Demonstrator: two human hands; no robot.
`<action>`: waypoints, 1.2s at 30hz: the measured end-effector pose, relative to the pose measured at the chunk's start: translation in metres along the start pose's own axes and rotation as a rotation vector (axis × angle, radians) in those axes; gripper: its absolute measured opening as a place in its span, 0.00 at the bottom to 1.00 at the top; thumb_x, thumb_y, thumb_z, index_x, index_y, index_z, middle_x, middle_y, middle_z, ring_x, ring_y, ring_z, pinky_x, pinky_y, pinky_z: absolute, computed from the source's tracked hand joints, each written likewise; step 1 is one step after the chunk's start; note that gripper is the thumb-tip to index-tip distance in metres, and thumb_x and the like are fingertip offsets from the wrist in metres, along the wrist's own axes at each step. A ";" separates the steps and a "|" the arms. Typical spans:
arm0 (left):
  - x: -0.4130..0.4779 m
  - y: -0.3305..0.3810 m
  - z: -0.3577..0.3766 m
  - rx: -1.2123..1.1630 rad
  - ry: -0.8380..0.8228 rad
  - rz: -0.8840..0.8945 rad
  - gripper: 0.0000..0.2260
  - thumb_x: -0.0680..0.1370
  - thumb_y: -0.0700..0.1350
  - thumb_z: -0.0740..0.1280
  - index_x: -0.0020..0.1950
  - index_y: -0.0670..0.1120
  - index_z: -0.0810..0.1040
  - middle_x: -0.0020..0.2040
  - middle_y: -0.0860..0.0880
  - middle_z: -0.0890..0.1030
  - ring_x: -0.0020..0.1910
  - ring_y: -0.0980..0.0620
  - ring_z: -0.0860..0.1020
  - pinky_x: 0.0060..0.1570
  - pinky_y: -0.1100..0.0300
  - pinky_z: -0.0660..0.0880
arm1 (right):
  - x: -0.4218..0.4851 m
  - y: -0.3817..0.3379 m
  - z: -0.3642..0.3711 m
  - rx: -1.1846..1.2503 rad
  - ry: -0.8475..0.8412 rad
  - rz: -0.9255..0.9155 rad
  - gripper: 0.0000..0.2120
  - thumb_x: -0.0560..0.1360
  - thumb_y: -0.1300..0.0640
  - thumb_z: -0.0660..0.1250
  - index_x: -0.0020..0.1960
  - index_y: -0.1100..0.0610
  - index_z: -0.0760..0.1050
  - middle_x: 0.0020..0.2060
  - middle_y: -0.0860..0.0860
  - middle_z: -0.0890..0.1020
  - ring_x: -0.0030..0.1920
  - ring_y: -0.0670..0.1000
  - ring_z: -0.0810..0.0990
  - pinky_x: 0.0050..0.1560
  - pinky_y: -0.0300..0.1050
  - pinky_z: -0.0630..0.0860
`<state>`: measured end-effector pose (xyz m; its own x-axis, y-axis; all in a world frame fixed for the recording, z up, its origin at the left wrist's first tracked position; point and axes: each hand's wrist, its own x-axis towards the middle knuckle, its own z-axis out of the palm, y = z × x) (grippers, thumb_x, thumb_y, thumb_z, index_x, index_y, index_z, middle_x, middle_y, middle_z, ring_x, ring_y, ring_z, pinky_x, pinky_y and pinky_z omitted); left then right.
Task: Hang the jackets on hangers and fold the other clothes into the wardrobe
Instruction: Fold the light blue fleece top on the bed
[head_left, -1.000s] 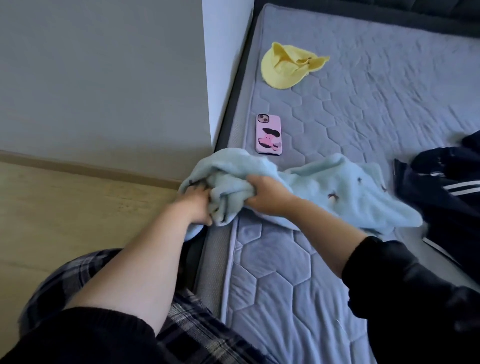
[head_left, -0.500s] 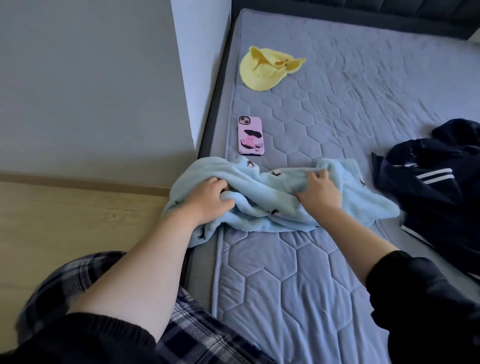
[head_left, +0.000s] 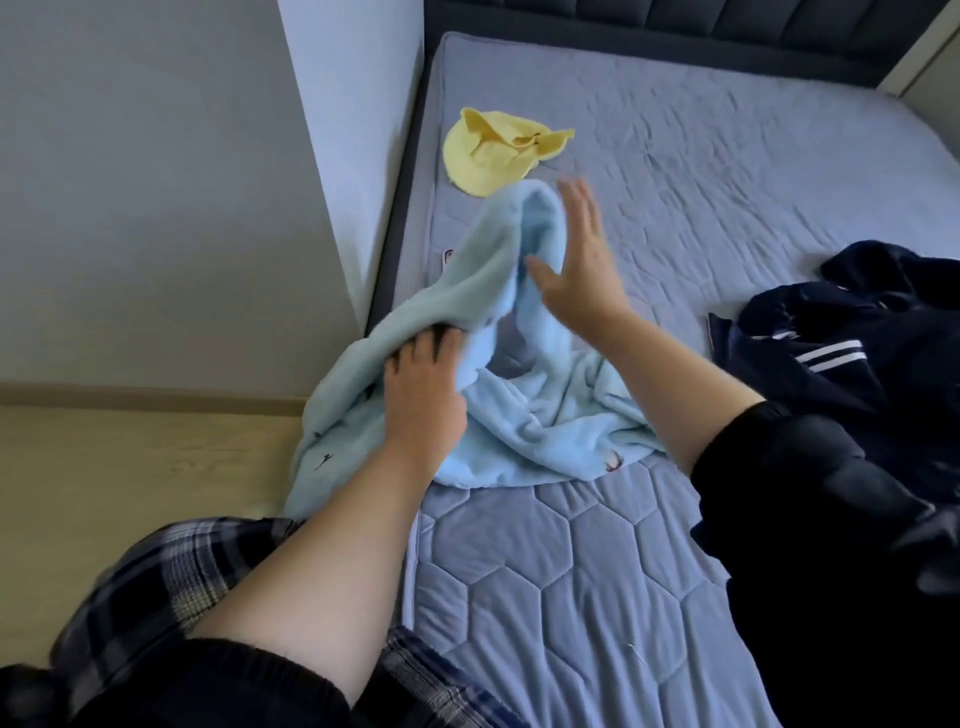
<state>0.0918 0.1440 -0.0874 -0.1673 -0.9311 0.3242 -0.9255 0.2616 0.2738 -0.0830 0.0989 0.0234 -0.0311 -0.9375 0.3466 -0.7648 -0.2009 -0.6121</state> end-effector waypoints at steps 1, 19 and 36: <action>0.004 0.000 0.000 -0.023 0.016 -0.118 0.33 0.67 0.46 0.74 0.69 0.47 0.65 0.63 0.42 0.73 0.58 0.40 0.75 0.52 0.48 0.73 | -0.010 0.010 0.005 -0.023 -0.037 0.039 0.31 0.77 0.62 0.63 0.76 0.58 0.55 0.77 0.56 0.54 0.73 0.53 0.58 0.60 0.32 0.59; 0.000 0.029 0.044 -0.067 -0.279 0.191 0.29 0.75 0.46 0.67 0.74 0.45 0.62 0.72 0.44 0.65 0.71 0.44 0.63 0.69 0.49 0.61 | -0.040 0.129 -0.059 -0.463 0.006 0.712 0.13 0.74 0.65 0.61 0.59 0.62 0.73 0.56 0.61 0.77 0.57 0.63 0.75 0.49 0.49 0.71; -0.014 0.047 0.049 0.028 -0.660 0.301 0.29 0.78 0.41 0.57 0.78 0.50 0.53 0.78 0.50 0.54 0.77 0.49 0.51 0.73 0.46 0.54 | -0.088 0.173 -0.018 0.571 0.140 1.371 0.18 0.75 0.43 0.66 0.48 0.60 0.71 0.42 0.59 0.81 0.44 0.59 0.81 0.47 0.52 0.79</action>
<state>0.0339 0.1565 -0.1232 -0.5777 -0.7818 -0.2344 -0.8142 0.5319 0.2326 -0.2240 0.1514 -0.1001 -0.5847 -0.4566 -0.6706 0.2574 0.6795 -0.6870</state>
